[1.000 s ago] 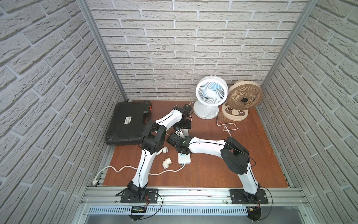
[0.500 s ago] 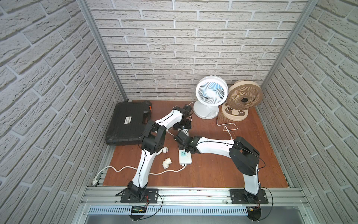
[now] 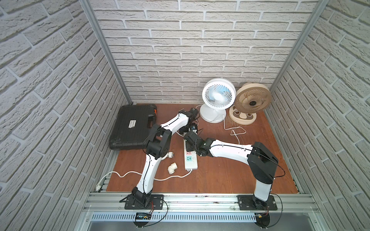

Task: Unplug the desk fan from the power strip
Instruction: Remove the plug from the socket.

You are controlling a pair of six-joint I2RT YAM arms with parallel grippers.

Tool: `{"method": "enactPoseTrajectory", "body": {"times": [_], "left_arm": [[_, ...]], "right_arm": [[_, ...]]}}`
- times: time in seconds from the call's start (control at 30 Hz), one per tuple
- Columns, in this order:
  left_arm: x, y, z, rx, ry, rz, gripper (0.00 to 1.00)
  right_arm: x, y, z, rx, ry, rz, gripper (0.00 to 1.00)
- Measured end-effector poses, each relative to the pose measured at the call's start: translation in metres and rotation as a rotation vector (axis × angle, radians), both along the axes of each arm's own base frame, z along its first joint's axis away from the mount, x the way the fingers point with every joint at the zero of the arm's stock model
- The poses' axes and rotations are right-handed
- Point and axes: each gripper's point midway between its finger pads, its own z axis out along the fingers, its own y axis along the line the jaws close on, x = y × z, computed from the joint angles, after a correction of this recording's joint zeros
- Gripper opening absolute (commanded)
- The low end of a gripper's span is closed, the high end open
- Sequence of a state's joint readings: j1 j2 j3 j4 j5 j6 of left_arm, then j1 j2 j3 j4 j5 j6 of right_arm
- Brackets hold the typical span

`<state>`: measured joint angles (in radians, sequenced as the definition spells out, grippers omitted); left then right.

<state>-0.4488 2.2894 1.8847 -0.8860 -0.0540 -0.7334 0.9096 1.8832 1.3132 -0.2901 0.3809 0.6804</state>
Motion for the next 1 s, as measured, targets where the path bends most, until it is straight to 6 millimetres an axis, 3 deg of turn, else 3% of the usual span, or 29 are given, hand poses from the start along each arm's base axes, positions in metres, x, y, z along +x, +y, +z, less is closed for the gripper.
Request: {"method": "enactPoseTrajectory", "body": {"times": [0.13,0.3,0.53,0.77,1.0], "left_arm": [[0.000,0.000,0.000,-0.001,0.001,0.000,0.00],[-0.001,0.000,0.000,-0.008,0.007,-0.006,0.00],[0.001,0.003,0.000,0.006,0.001,-0.001,0.00],[0.001,0.003,0.000,0.004,0.000,-0.002,0.00],[0.000,0.000,0.000,-0.048,-0.014,-0.037,0.00]], "right_arm": [[0.003,0.013,0.002,-0.046,-0.020,0.011,0.03],[0.003,0.014,-0.002,-0.169,-0.037,0.008,0.03],[-0.005,0.030,-0.007,-0.225,-0.059,0.074,0.03],[-0.006,0.028,-0.011,-0.217,-0.059,0.077,0.03],[-0.016,0.014,-0.019,-0.200,-0.027,0.085,0.03]]}}
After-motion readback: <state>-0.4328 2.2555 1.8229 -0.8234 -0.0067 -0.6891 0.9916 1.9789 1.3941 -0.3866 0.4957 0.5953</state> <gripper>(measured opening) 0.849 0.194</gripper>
